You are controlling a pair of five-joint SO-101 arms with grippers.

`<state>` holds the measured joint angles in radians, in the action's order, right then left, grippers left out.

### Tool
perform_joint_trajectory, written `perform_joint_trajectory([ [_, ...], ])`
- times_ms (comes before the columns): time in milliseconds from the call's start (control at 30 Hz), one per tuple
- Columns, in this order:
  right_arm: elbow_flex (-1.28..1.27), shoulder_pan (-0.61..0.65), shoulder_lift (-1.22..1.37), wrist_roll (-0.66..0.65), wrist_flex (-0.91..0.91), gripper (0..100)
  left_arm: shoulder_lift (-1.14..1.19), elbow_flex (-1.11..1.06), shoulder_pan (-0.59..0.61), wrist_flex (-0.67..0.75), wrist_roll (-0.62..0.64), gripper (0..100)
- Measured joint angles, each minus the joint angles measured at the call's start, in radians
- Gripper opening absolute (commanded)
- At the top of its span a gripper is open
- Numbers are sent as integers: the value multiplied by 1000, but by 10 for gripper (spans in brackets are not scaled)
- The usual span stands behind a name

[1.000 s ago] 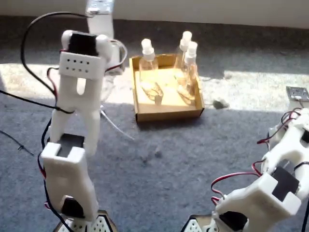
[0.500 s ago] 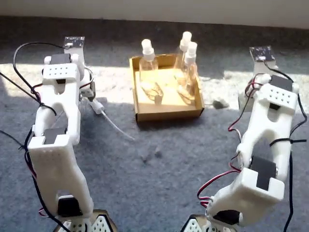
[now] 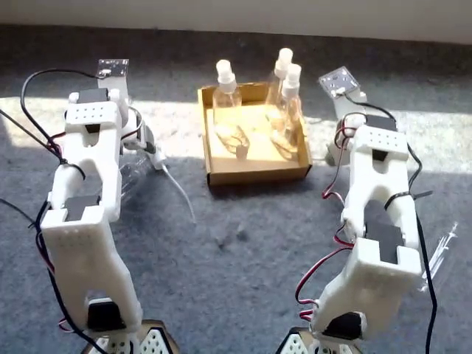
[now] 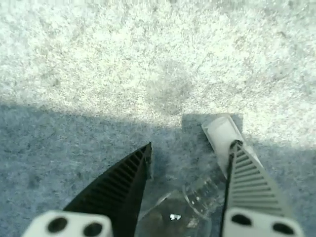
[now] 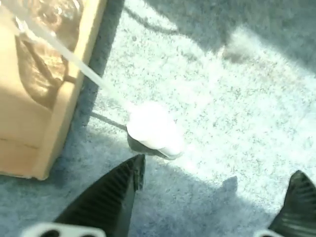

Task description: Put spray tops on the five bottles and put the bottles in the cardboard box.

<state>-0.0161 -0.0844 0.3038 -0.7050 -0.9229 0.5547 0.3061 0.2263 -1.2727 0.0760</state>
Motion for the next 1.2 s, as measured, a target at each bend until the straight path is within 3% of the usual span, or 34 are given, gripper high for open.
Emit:
perform_joint_trajectory([
  [200,-120,0,-8,-98,92,401,0,-2,6,6,-2,238],
  [433,-199,0,-5,-112,258,401,0,-2,6,6,-3,238],
  [867,-199,2,130,46,512,399,0,-2,6,6,-3,238],
  [1200,-199,-18,138,57,517,214,0,-2,6,6,-3,238],
])
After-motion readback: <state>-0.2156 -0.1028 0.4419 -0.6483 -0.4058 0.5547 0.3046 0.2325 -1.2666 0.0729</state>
